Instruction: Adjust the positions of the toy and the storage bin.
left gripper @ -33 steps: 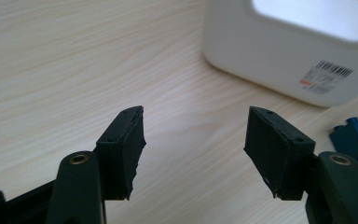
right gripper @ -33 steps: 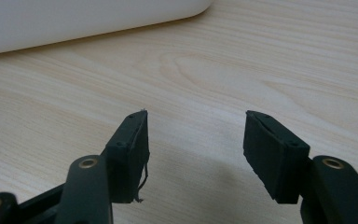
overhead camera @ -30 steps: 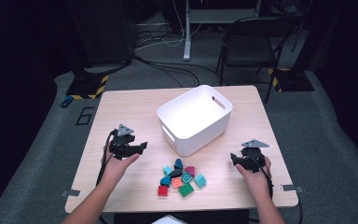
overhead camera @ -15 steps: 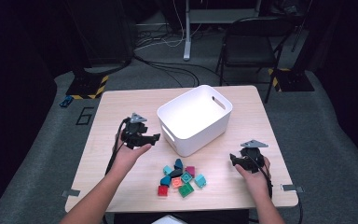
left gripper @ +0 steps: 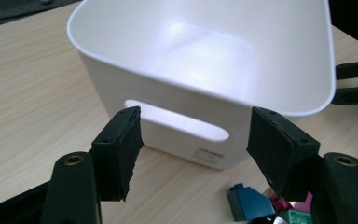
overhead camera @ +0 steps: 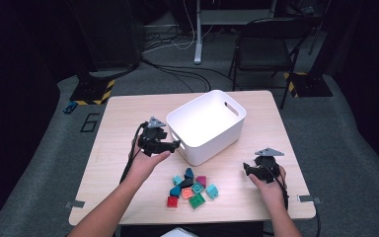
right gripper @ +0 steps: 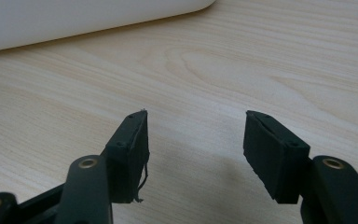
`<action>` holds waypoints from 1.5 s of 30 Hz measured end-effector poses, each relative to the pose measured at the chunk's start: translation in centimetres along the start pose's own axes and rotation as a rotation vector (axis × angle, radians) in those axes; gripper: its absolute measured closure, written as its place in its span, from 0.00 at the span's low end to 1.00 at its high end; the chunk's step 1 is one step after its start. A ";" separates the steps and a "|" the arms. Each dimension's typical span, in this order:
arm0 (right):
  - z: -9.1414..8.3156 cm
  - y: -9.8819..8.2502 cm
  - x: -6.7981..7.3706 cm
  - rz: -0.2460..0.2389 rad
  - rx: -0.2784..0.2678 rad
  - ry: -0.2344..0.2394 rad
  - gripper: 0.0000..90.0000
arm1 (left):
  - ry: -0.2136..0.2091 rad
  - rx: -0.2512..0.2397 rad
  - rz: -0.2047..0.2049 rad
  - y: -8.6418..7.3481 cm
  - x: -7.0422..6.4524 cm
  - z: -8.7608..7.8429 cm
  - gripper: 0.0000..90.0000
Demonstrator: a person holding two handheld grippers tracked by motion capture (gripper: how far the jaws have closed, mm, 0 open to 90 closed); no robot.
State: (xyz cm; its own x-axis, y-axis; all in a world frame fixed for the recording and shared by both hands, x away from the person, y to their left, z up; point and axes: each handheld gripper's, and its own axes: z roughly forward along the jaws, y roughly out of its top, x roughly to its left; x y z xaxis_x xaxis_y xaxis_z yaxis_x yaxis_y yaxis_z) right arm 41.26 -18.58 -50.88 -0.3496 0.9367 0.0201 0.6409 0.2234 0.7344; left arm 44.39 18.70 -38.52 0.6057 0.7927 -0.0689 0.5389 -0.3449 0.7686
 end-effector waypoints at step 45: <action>-0.2 5.4 2.3 -0.070 -0.130 0.143 0.40 | 0.055 0.056 -0.013 0.8 5.0 2.1 0.42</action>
State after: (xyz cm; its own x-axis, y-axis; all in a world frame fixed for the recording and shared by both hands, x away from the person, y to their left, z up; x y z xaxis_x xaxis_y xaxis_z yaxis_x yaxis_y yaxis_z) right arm 43.81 -15.31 -46.73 -0.4895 0.8702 0.0557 0.5217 0.2410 0.8184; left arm 49.04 21.36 -39.57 0.5660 0.8233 -0.0424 0.5796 -0.3609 0.7306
